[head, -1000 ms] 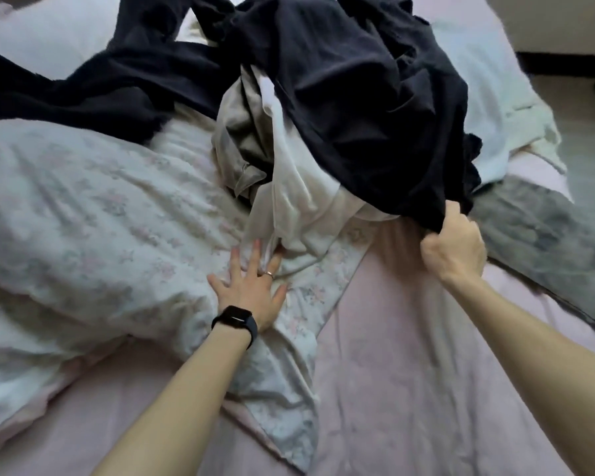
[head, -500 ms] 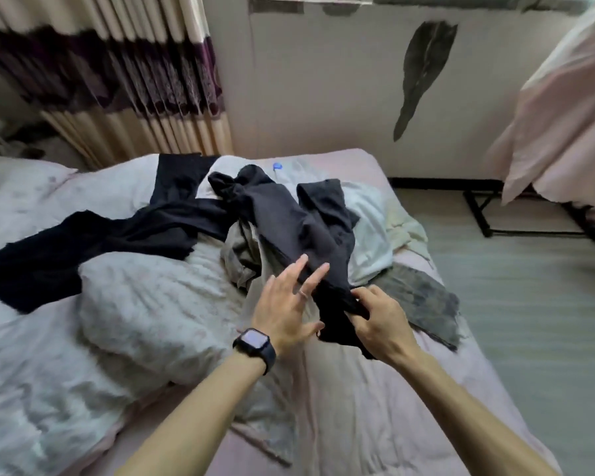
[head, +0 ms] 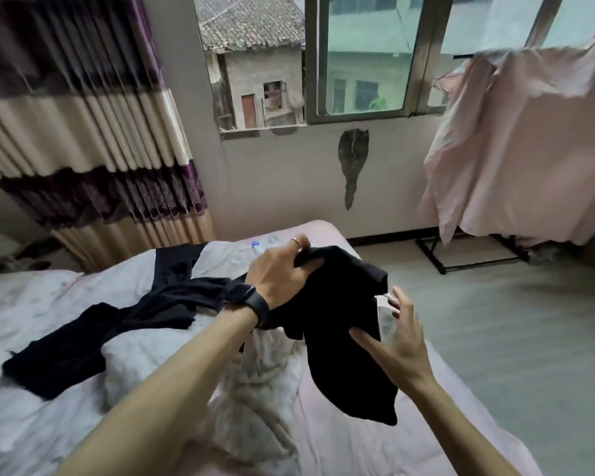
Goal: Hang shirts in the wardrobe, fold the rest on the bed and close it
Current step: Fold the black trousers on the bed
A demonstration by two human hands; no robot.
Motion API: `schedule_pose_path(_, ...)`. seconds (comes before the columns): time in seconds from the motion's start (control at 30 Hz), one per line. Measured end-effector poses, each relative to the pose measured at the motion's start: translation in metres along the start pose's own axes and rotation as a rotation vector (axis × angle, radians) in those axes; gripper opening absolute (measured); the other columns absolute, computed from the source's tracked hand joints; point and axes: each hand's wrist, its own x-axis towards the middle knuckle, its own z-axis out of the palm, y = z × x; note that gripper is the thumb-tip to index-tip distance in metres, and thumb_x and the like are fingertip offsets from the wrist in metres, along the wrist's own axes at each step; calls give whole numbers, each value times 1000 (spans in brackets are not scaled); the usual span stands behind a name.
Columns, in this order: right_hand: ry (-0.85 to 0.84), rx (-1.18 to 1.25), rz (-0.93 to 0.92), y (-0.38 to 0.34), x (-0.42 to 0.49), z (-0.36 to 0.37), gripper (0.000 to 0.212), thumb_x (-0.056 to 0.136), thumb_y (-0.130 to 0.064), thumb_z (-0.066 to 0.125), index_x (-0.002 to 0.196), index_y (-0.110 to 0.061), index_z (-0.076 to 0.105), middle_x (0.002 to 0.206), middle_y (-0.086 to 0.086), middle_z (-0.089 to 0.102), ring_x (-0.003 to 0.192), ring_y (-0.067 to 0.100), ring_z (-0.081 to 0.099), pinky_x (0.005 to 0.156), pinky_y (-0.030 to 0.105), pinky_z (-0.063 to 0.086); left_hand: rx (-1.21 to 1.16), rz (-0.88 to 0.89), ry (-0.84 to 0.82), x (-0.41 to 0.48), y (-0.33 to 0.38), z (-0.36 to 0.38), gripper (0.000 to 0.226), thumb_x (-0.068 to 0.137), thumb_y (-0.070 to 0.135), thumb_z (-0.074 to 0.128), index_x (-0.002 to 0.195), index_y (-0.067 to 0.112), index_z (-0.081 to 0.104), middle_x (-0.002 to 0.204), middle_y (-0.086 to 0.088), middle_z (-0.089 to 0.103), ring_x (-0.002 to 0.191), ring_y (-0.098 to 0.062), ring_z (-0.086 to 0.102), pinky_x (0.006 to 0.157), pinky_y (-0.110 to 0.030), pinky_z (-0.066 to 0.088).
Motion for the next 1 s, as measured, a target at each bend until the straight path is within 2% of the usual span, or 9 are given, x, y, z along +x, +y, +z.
schedule_pose_path(0.1, -8, -197, 114, 9, 1, -10, 124, 51, -85, 66, 155, -31, 23, 153, 2, 38, 139, 28, 35, 112, 48, 32, -74, -79, 109, 9, 20, -36, 37, 78, 69, 55, 93, 36, 49, 72, 8, 63, 77, -24, 64, 69, -36, 51)
schedule_pose_path(0.17, -85, -232, 205, 13, 9, -18, 117, 53, -83, 70, 151, -33, 31, 150, 1, 42, 137, 27, 39, 111, 48, 35, -89, -82, 188, 10, 32, -56, 37, 77, 67, 57, 91, 33, 52, 73, 8, 65, 76, -24, 65, 70, -36, 53)
schedule_pose_path(0.27, -242, -108, 187, 16, 30, -26, 54, 66, -64, 71, 106, -28, 67, 106, -5, 71, 104, 20, 65, 92, 45, 52, -90, -129, 271, 12, 41, -75, 30, 84, 59, 64, 90, 31, 56, 78, 5, 68, 78, -25, 67, 69, -35, 54)
schedule_pose_path(0.4, -231, -105, 101, 8, 51, -35, 15, 93, -36, 64, 90, -21, 67, 92, 0, 71, 95, 24, 66, 85, 40, 51, -39, -234, 353, 6, 56, -92, 24, 88, 56, 64, 90, 34, 55, 77, 15, 63, 79, -20, 64, 59, -25, 40)
schedule_pose_path(0.53, -122, 72, 99, -17, 70, -49, 16, 99, -30, 54, 97, -15, 59, 90, 11, 66, 87, 31, 62, 81, 44, 51, 145, -291, 336, -7, 64, -101, 20, 92, 52, 58, 101, 34, 62, 88, 2, 72, 92, -30, 66, 72, -30, 43)
schedule_pose_path(0.67, -11, 174, 20, -56, 93, -76, 12, 100, -33, 55, 101, -22, 58, 92, 9, 68, 94, 34, 62, 75, 33, 39, 172, -411, 324, -21, 68, -104, 37, 93, 56, 56, 75, 24, 57, 72, 8, 61, 82, -22, 59, 72, -29, 37)
schedule_pose_path(0.83, 84, 290, -49, -66, 111, -104, 29, 93, -45, 65, 118, -33, 55, 104, 1, 65, 102, 26, 61, 86, 31, 43, 16, -580, 441, -37, 67, -97, 53, 102, 37, 49, 57, 11, 38, 62, -15, 52, 81, -41, 58, 65, -35, 28)
schedule_pose_path(0.93, -137, 377, 189, -36, 101, -100, 68, 82, -57, 74, 137, -24, 50, 116, -1, 62, 106, 23, 60, 101, 43, 48, -206, -680, 481, -48, 62, -81, 42, 102, 27, 50, 64, 14, 43, 63, -14, 51, 75, -34, 54, 66, -35, 31)
schedule_pose_path(1.0, -268, 306, 248, -11, 89, -87, 48, 88, -47, 72, 114, -6, 69, 105, 11, 73, 103, 31, 67, 98, 47, 51, -261, -725, 413, -59, 64, -65, 19, 101, 23, 53, 86, 12, 49, 70, -3, 53, 78, -25, 53, 69, -36, 40)
